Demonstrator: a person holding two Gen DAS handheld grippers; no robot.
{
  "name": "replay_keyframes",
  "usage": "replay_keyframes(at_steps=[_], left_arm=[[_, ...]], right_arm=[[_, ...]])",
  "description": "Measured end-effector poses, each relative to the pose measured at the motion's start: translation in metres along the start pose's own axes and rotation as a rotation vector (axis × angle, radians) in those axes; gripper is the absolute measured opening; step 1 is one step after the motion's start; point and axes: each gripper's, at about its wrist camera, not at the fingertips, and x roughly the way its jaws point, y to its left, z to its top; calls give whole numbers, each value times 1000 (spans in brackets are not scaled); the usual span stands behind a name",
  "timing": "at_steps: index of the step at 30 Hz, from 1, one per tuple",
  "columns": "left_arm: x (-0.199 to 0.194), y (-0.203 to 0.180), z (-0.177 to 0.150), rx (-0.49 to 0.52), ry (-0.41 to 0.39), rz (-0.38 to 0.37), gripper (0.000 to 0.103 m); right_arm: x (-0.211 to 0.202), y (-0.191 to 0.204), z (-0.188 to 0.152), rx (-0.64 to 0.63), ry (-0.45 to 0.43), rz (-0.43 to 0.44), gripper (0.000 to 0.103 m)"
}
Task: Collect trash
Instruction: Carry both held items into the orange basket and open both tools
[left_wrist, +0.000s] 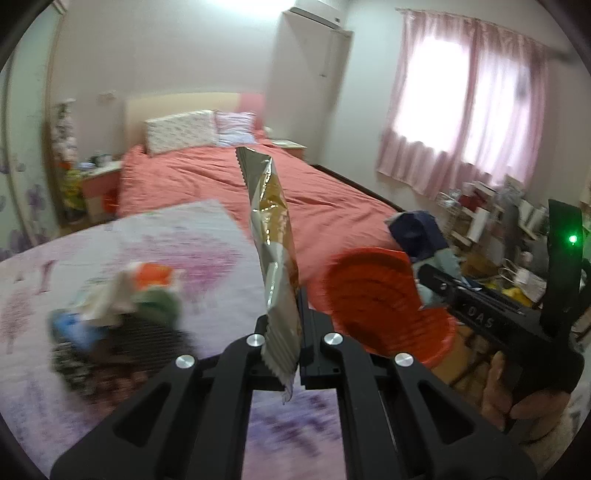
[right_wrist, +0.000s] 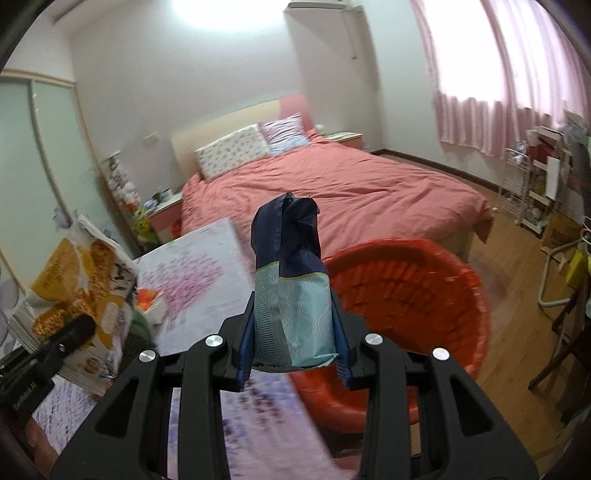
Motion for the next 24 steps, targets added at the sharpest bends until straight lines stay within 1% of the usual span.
replay_keyframes(at_steps=[3,7,9,11,13,14,16,17,18,20,24], left_arm=[[28,-25,5,29,24,-55,4],[58,-59,9,71,46,-104,4],[75,-72,11,89,59,-119,4],[88,-77,9,100,74,-130,5],[106,-83,7,108,98,-128,7],[111,-81,5,105,106,-124,9],[123,-80,0,107,127,-106,27],[126,-80,-3,107,130,-95,37],[130,-79,-5,110,132,-80,41],[136,-75,-8,110,145,-72,43],[140,-65,-14,100,168,-54,46]], right_arm=[[8,-21,3,39,-3,-18,36],[18,-46,6,82,-5,-37,36],[24,-58,7,100,-6,-41,36],[30,-64,8,112,-4,-43,36],[35,-69,8,122,2,-41,36],[39,-73,7,130,6,-41,37],[43,-80,6,143,16,-40,39],[44,-83,6,151,23,-38,45],[43,-83,4,156,25,-37,53],[43,-85,1,155,26,-47,58],[35,-82,-3,168,37,-55,60]])
